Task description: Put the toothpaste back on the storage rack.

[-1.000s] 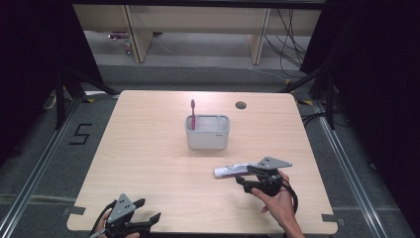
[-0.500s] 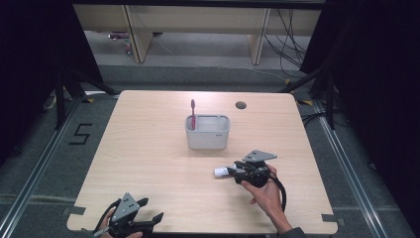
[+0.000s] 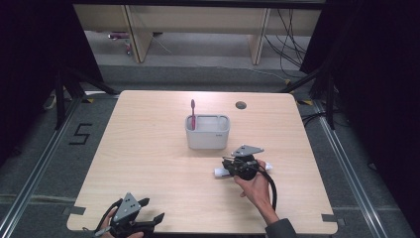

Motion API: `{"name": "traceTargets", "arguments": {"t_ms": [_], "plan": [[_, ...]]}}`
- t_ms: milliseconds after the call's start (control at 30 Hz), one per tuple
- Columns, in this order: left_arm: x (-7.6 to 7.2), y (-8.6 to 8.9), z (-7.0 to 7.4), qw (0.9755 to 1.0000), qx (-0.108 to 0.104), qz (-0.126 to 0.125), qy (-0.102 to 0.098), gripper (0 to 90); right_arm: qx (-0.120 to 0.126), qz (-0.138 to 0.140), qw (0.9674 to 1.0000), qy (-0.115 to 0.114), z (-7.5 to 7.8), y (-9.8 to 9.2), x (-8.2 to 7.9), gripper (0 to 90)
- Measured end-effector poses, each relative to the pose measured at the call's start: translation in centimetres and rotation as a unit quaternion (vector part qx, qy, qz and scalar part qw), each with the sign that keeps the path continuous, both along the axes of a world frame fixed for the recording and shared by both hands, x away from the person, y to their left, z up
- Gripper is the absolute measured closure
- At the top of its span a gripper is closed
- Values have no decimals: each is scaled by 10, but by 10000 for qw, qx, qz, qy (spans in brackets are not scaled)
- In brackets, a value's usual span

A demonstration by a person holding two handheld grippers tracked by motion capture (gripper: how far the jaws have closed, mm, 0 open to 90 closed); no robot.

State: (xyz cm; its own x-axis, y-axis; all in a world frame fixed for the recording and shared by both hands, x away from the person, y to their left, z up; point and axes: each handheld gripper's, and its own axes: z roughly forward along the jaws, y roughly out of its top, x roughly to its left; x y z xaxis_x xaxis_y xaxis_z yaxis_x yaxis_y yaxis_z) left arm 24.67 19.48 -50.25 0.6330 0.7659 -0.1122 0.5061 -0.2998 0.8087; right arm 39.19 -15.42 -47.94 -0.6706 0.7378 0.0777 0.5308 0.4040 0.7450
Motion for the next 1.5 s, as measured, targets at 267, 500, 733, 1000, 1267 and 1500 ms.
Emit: {"name": "traceTargets", "arguments": {"t_ms": [267, 500, 733, 1000, 1267, 1500], "plan": [[-1, 2, 0, 10000, 32, -7, -10, 268, -91, -16, 9999, 93, -8, 11, 10, 863], [-2, 2, -1, 10000, 39, -22, 17, 268, -149, -33, 9997, 203, -12, 12, 15, 863], [-2, 3, 0, 9999, 126, -71, 26, 268, -67, 51, 9995, 303, -12, 12, 14, 866], [-2, 2, 0, 9998, 150, -86, 27, 269, -106, 244, 9985, 477, -11, 8, 3, 867], [-2, 0, 0, 10000, 53, -51, -8, 269, -143, 484, 9971, 578, -12, 6, -11, 870], [-2, 0, 0, 10000, 67, -47, -4, 269, -322, 757, 9950, 565, -10, 5, -28, 869]]}}
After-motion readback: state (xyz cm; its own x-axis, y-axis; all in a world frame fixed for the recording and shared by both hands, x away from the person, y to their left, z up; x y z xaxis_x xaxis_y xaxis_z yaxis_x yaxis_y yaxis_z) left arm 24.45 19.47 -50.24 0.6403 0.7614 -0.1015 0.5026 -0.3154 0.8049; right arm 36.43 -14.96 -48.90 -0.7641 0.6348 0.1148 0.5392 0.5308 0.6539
